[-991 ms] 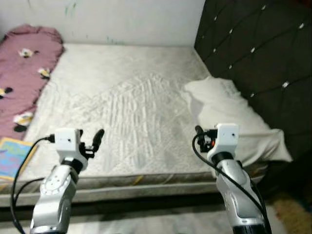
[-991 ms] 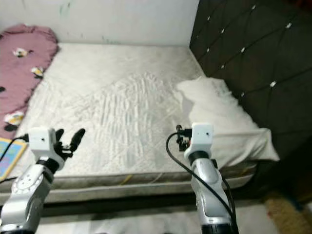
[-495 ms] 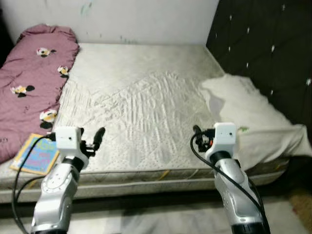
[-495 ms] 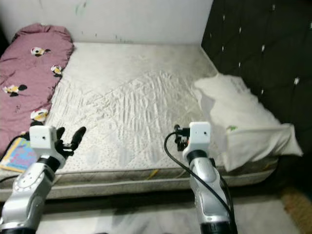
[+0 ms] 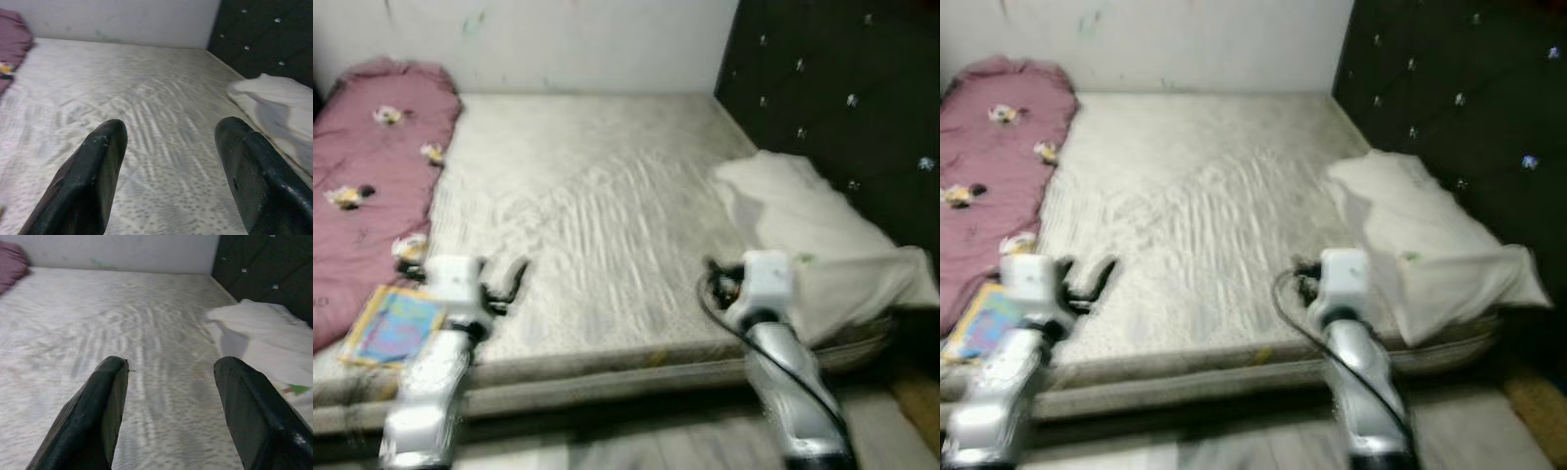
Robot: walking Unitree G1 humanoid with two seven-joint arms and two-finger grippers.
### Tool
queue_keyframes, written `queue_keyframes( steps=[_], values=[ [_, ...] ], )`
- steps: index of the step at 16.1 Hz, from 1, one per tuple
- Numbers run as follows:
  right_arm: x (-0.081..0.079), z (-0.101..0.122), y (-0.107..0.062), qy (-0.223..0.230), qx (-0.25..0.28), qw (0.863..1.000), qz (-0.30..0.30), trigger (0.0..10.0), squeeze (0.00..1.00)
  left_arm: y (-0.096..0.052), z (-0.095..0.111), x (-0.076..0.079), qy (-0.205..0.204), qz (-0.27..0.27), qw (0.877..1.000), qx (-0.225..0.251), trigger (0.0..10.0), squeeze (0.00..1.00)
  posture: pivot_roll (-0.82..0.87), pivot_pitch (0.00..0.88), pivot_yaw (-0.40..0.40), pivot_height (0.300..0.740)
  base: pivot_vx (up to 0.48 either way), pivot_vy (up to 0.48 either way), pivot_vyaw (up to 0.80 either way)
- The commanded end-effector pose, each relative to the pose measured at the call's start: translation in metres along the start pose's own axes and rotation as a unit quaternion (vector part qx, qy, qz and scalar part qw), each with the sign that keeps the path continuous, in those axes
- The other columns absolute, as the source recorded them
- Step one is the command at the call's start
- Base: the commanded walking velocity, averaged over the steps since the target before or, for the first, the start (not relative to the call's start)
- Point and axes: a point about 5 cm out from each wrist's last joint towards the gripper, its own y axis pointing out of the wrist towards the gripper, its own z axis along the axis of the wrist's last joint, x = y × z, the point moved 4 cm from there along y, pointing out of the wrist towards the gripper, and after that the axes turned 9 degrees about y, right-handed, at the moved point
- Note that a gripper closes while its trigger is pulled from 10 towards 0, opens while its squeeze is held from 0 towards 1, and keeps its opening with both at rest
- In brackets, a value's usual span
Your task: Clean up the room
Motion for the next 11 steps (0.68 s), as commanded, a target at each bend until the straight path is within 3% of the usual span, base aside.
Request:
queue_keyframes(
  steps=[1,6,8,11],
  values=[
    [-0.0075,0.0048,0.0028,0.005,0.008,1.0,0.01,10.0,0.0,-0.0015,0.0056,-0.0097,0.011,0.01,1.0,0.008,10.0,0.0,-0.02,0.0,-0.037,0.74,0.48,0.0,0.0],
    [-0.0081,0.005,0.0039,0.004,0.007,1.0,0.011,10.0,0.0,-0.0001,0.0041,-0.0108,0.012,0.019,1.0,0.0,10.0,0.0,-0.02,0.0,-0.038,0.74,0.424,0.0,0.0],
    [-0.0086,0.0053,0.0046,0.003,0.008,1.0,0.012,10.0,0.0,0.0013,0.0007,-0.0106,0.011,0.021,1.0,-0.012,10.0,0.0,-0.02,0.0,-0.039,0.74,0.0,0.0,0.0],
    [-0.0083,0.0041,0.0046,0.006,0.006,1.0,0.01,10.0,0.0,0.0006,0.0003,-0.0115,0.014,0.021,1.0,-0.009,10.0,0.0,-0.02,0.0,-0.04,0.74,0.0,0.476,0.0]
  ],
)
